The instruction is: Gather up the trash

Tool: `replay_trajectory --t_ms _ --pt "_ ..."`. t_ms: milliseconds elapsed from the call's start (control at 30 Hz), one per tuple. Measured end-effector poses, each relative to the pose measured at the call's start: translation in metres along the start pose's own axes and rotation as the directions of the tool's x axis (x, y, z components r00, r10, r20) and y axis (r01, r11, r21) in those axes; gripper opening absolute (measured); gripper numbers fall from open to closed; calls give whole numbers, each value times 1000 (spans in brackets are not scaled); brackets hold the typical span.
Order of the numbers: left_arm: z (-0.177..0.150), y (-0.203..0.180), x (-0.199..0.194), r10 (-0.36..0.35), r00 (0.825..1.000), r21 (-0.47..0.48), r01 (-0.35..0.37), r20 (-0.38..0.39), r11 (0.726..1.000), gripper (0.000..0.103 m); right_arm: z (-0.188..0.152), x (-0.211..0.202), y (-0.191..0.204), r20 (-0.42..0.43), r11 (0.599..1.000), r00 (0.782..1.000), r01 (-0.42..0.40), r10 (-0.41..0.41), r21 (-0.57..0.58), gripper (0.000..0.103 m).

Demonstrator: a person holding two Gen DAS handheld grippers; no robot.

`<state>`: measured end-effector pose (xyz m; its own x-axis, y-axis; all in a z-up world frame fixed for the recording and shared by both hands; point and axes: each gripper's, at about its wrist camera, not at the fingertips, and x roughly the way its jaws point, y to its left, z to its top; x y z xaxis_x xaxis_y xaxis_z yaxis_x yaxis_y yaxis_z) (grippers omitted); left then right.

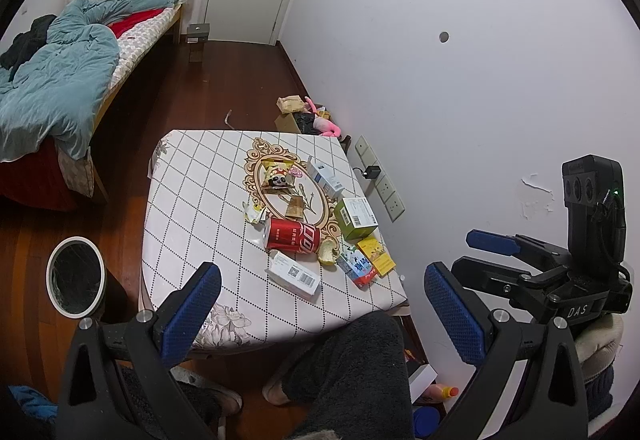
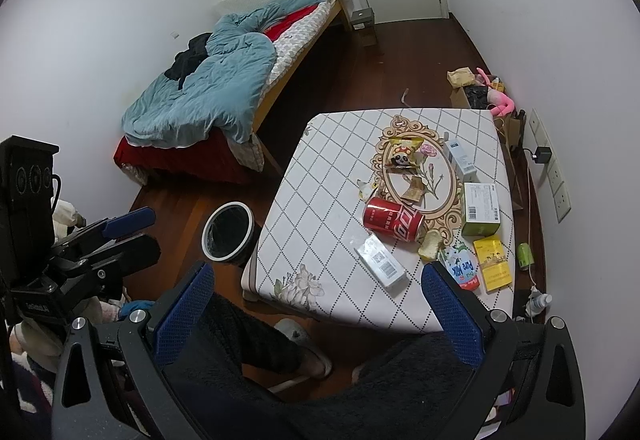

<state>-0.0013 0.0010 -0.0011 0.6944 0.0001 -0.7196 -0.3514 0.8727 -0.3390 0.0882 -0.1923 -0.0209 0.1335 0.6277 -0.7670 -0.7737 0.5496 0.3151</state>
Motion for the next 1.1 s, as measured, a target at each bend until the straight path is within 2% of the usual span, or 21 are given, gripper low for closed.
replay_trajectory --t_ms 1100 --pt "-4 2 0 1 1000 -5 -1 -1 1000 103 1 2 5 -3 1000 1000 -9 9 -6 103"
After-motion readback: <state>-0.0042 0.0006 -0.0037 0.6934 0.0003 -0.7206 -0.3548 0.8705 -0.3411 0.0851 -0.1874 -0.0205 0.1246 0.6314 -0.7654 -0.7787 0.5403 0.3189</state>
